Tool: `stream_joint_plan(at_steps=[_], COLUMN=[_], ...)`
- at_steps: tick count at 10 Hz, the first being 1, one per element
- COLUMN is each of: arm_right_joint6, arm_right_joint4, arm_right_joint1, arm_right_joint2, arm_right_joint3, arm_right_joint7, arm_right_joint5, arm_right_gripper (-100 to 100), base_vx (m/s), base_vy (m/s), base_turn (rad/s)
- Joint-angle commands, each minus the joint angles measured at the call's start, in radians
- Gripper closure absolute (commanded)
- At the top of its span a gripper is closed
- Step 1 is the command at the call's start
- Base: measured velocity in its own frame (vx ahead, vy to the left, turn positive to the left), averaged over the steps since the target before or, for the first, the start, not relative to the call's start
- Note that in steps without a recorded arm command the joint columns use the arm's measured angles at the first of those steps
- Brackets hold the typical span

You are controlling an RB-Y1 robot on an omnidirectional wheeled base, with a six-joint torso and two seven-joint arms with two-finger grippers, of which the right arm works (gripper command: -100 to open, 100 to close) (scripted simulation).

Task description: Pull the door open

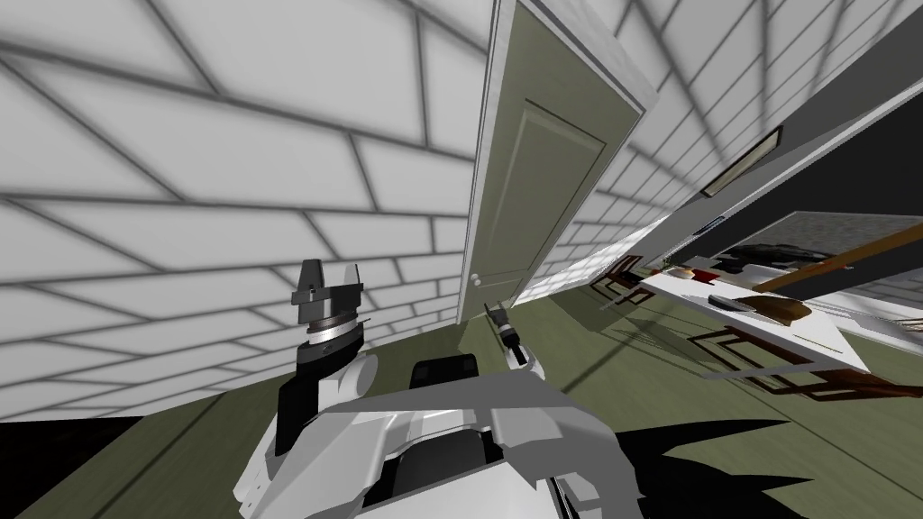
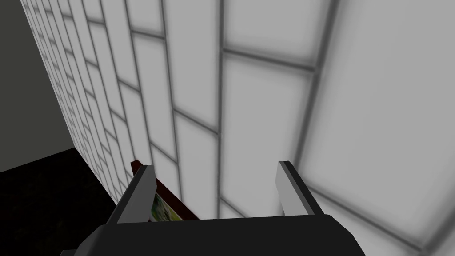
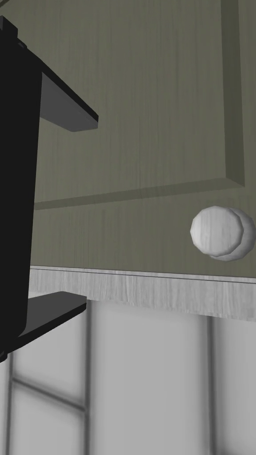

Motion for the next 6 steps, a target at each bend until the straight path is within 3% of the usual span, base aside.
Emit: stream_joint_plan(at_steps=[1, 6], arm_right_joint6=[-0.01, -0.048], arm_right_joint4=[0.028, 0.136], arm_right_joint1=[-0.009, -0.041], arm_right_joint2=[-0.002, -0.009], arm_right_joint3=[-0.003, -0.014], arm_right_joint7=[0.021, 0.094], arm_right_joint5=[0.01, 0.045], arm_right_gripper=[-100, -100], base_vx=[0.095, 0.117], base_vy=[-0.008, -0.005], base_turn=[0.024, 0.032])
